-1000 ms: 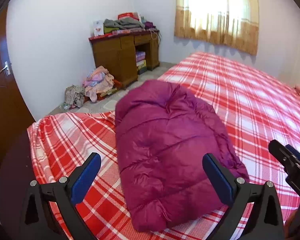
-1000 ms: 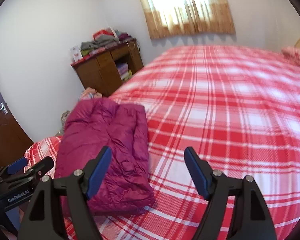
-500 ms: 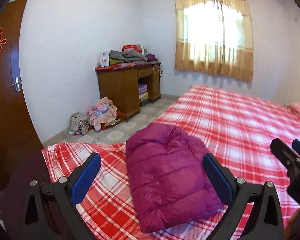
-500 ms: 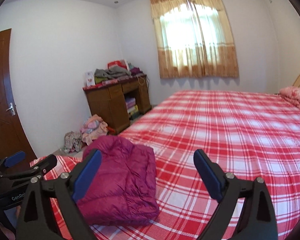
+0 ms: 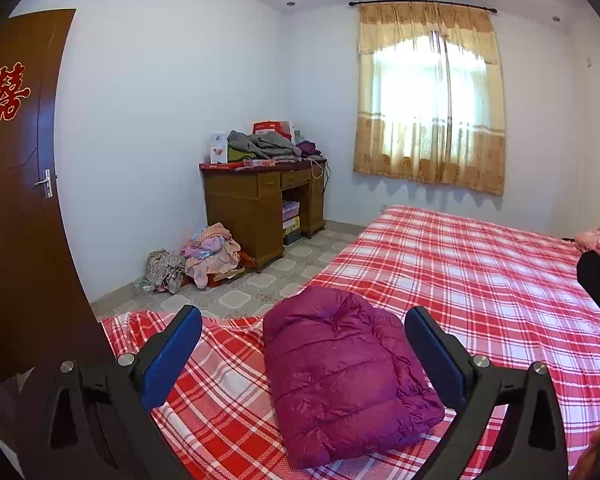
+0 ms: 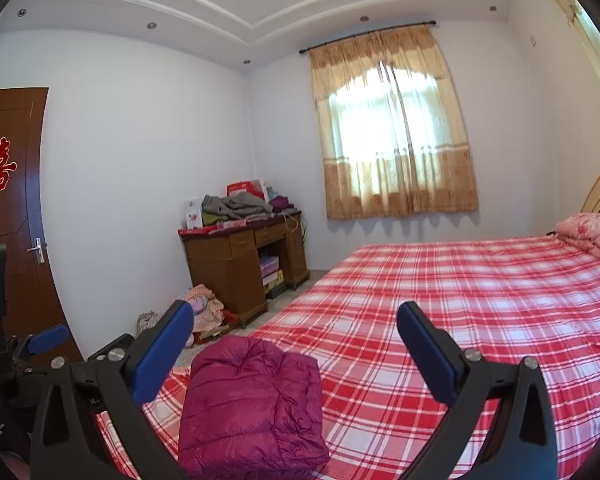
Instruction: Fold large clothes
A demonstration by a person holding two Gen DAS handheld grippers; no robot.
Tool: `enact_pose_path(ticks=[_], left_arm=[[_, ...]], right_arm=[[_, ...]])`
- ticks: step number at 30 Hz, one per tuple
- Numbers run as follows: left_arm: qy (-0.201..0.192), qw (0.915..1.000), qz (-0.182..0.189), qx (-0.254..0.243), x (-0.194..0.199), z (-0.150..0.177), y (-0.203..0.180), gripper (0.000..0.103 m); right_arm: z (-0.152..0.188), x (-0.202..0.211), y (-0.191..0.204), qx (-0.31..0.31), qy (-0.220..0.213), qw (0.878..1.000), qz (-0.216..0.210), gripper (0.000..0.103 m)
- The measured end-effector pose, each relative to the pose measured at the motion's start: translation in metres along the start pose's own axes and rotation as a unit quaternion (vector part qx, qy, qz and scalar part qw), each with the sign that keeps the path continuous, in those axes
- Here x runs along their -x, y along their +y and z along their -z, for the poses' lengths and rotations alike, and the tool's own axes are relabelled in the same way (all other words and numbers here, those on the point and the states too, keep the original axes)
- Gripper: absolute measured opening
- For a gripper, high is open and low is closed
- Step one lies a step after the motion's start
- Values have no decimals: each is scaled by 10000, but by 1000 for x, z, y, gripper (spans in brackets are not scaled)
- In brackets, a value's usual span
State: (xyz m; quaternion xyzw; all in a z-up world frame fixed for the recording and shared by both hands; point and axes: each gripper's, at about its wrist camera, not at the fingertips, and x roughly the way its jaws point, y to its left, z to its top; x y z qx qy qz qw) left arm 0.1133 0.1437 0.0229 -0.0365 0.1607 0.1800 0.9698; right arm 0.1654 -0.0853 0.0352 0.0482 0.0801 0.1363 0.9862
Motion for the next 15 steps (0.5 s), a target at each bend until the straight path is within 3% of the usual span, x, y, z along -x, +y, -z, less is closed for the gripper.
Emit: enact_pose_path(ticks=[7,15], left_arm=[[-376,9991,-174,-35,25,-8,3,102],[-454,9989,-130,-74,34,-13,0,102]], right_arm=[[-5,16,1,-57,-279,9996,51,103],[-7,24,0,-77,-357,9993,14,103]])
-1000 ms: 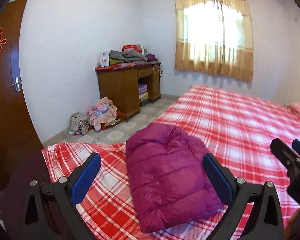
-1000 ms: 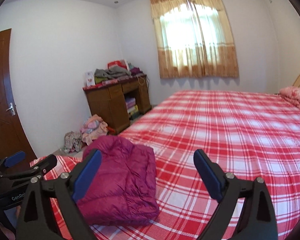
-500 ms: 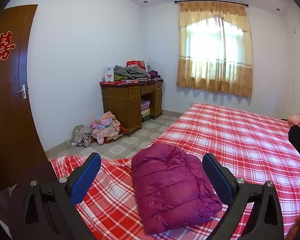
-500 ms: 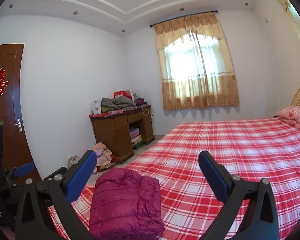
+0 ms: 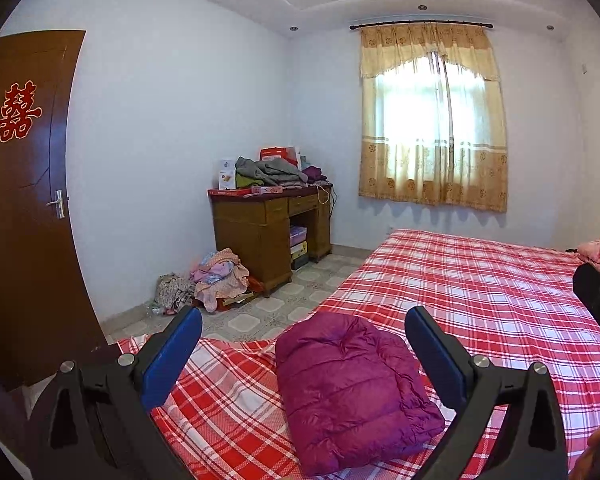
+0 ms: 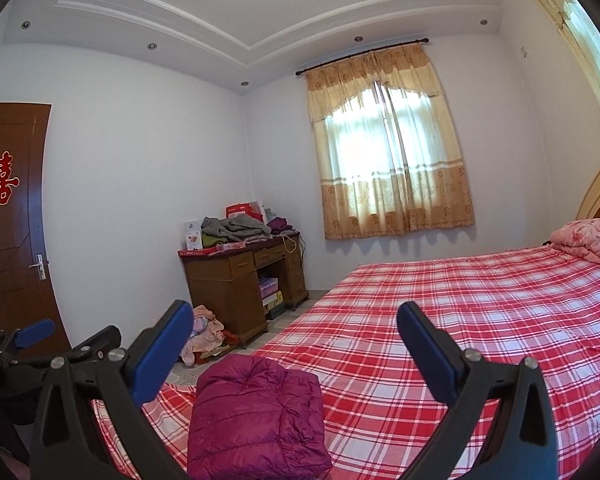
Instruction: Fold large clothes
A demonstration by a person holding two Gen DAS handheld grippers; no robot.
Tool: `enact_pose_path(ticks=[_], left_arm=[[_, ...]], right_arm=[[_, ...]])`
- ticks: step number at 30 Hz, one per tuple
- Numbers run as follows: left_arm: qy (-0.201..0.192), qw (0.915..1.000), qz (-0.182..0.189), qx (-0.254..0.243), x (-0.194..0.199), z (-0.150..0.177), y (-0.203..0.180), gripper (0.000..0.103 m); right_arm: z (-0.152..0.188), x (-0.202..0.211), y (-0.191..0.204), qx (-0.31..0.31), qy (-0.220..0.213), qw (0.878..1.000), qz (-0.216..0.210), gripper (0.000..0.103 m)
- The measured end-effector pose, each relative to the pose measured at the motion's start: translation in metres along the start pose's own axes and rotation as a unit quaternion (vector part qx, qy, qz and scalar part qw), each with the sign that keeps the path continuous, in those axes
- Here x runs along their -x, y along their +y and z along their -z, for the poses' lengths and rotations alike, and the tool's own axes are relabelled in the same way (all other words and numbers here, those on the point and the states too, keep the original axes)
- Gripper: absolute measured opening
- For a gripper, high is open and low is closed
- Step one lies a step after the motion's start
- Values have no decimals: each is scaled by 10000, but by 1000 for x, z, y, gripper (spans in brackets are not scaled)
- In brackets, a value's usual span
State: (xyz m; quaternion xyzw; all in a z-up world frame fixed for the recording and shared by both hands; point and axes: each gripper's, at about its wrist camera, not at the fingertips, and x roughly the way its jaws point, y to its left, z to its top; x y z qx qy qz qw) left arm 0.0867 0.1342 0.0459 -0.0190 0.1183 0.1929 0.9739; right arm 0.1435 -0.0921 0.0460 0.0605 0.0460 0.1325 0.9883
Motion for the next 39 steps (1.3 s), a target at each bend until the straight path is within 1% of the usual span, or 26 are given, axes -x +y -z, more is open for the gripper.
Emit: enact_pose_path(ticks=[11,16,20,39], left_arm=[[6,10000,-31,4,0,1,0,102],[-11,10000,-56,-17,-5,3,0,102],[50,9999,-69,-85,-9,4,-2,102],[112,9998,-110,-131,-14,6,-5,102]], right_arm=[[1,0,-1,26,-42,10000,72,103],[4,-2,0,53,23,10000,58,103],[6,-7,-3,-12,92,9999,43,103],[8,-8,-4,-40,111,9999,74,103]])
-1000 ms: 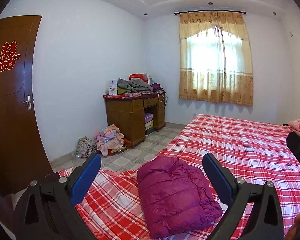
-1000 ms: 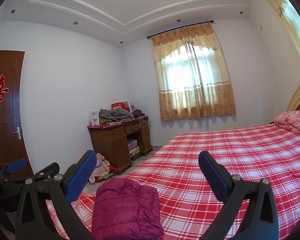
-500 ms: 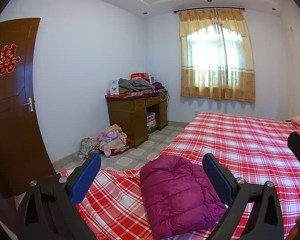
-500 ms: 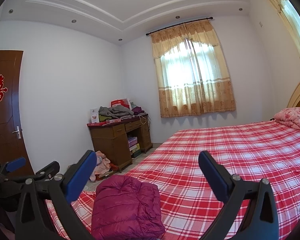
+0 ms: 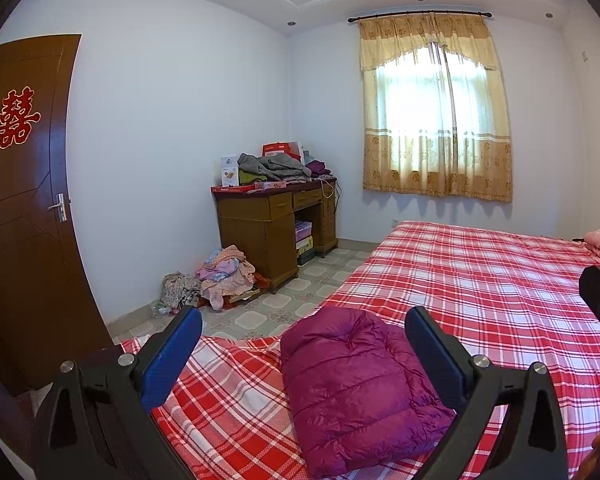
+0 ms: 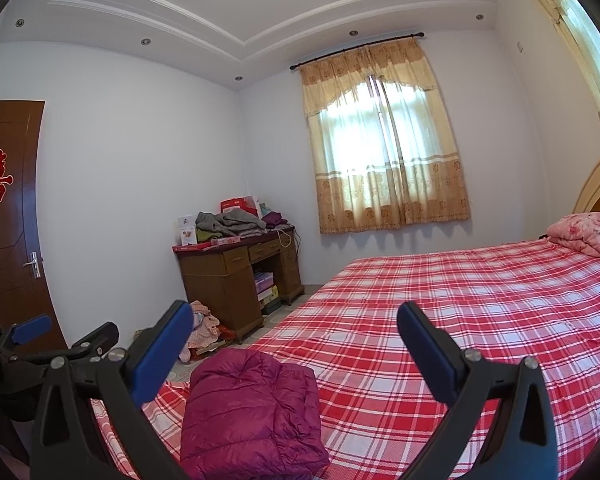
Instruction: Fold large clothes
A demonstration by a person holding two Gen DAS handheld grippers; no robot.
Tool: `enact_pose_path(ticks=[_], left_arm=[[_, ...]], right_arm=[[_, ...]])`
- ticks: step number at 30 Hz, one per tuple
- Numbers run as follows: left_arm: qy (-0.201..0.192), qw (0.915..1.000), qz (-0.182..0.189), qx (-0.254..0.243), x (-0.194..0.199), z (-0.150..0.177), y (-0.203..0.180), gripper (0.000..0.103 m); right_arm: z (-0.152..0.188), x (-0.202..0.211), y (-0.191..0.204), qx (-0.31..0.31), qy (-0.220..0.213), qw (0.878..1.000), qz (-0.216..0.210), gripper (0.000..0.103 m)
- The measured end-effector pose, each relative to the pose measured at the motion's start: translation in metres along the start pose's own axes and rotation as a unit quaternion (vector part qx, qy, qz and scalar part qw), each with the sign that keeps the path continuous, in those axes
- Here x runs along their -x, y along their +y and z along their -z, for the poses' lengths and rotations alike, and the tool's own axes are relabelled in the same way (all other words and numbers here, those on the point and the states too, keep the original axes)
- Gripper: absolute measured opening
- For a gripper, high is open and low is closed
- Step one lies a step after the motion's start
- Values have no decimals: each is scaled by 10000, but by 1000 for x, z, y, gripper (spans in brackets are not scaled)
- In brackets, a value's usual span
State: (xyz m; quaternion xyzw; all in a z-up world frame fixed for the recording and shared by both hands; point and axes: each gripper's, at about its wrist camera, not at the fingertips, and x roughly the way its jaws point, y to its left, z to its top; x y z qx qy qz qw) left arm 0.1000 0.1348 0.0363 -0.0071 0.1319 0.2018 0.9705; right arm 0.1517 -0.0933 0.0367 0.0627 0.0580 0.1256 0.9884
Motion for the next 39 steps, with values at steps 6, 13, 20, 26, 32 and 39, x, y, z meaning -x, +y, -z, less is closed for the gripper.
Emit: enact_pose_path(ticks=[6,13,20,26,32,39], left_arm=[[-15,10000,9,-4,-1,-1,1,102],[16,10000,38,16,-3,-1,1,102],[53,10000,42,10,-5,-2,1,102],[66,10000,48,4,-6,-2,1,102],[232,9996,136,78,-16,1,4,102],[674,9976,92,132,-46,14,15,102]], right_arm=[[0,0,-1,-11,-4,10000,13,103],[2,-3,-2,-30,5,10000,28,103],[4,-6,-2,-44,39,10000,22,103],[4,-7,-1,-37,48,10000,29,103],[7,-9,0,-33,97,9999,25,103],[13,-16,2,-4,254,9997,-21,103]])
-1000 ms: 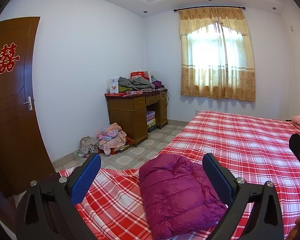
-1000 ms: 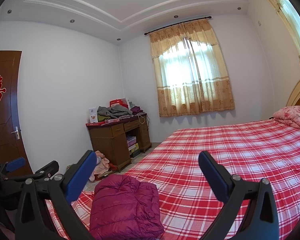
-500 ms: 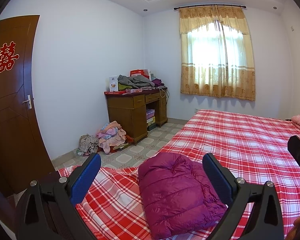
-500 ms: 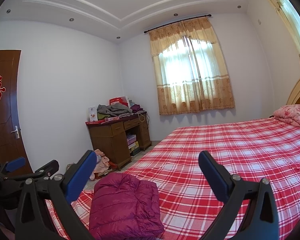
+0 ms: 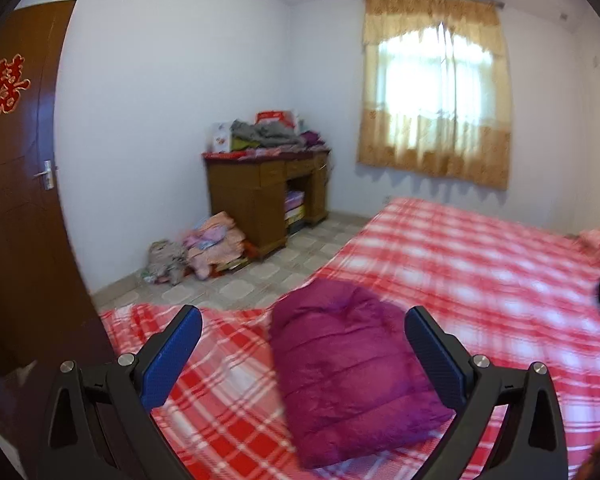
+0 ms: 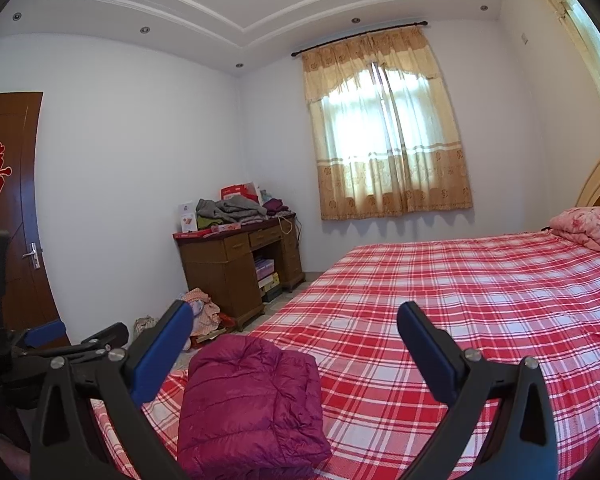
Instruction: Fold large clothes
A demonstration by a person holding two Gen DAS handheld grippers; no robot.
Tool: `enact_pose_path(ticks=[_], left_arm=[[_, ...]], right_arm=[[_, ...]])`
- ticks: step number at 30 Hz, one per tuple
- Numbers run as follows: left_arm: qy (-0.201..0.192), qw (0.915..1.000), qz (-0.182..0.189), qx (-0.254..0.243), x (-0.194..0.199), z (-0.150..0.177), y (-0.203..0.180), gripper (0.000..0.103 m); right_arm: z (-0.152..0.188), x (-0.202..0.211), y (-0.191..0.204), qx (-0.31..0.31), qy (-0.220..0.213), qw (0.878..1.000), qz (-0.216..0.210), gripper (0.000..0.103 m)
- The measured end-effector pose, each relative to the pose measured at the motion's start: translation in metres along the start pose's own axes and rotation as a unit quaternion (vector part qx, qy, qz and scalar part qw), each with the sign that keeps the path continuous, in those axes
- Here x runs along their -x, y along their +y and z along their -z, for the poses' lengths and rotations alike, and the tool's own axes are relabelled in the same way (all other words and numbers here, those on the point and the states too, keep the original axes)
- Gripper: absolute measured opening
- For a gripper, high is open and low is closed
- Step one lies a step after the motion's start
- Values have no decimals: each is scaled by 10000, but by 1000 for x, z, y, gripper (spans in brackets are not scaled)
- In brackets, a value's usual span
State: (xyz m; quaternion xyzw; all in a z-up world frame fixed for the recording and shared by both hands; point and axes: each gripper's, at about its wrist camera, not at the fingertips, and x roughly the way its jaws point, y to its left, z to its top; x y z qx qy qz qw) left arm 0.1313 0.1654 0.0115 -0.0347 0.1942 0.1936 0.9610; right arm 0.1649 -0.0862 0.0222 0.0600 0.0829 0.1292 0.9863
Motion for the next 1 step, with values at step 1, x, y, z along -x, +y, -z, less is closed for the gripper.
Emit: enact_pose_path(ticks=[1], left_arm=[[83,9999,-81,-74,-6,2,1,102]], right_arm=[[1,-1,-1,-12,26,10000,9,103]])
